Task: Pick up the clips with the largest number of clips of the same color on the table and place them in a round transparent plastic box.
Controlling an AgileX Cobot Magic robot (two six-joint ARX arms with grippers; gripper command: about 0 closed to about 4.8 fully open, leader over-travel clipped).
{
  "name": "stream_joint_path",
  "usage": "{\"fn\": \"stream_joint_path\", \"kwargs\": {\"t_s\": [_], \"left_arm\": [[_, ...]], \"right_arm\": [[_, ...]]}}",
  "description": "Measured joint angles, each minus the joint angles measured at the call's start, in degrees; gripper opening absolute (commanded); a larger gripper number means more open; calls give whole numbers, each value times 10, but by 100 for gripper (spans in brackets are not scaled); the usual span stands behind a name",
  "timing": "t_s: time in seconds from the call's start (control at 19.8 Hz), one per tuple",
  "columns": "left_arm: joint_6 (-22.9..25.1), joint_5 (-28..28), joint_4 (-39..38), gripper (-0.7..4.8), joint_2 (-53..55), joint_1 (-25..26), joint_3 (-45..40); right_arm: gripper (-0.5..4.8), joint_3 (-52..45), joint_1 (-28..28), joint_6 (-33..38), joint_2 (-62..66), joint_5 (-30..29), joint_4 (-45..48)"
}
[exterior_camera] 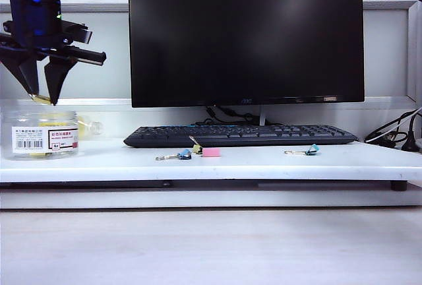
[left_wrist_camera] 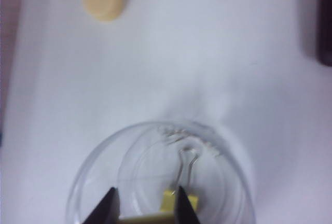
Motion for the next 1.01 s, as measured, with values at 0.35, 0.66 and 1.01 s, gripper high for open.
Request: {"fn": "stream_joint_path", "kwargs": {"t_s": [0.35,0.66,1.01], "left_arm": [[0,11,15,67,0,3,-23],[-1,11,19,102,0,3,-23],[-2,11,19,189,0,3,-23]], "right_arm": [[-6,0,0,0,0,0,0],[-6,0,0,0,0,0,-2],[-6,0,0,0,0,-1,-7]]}}
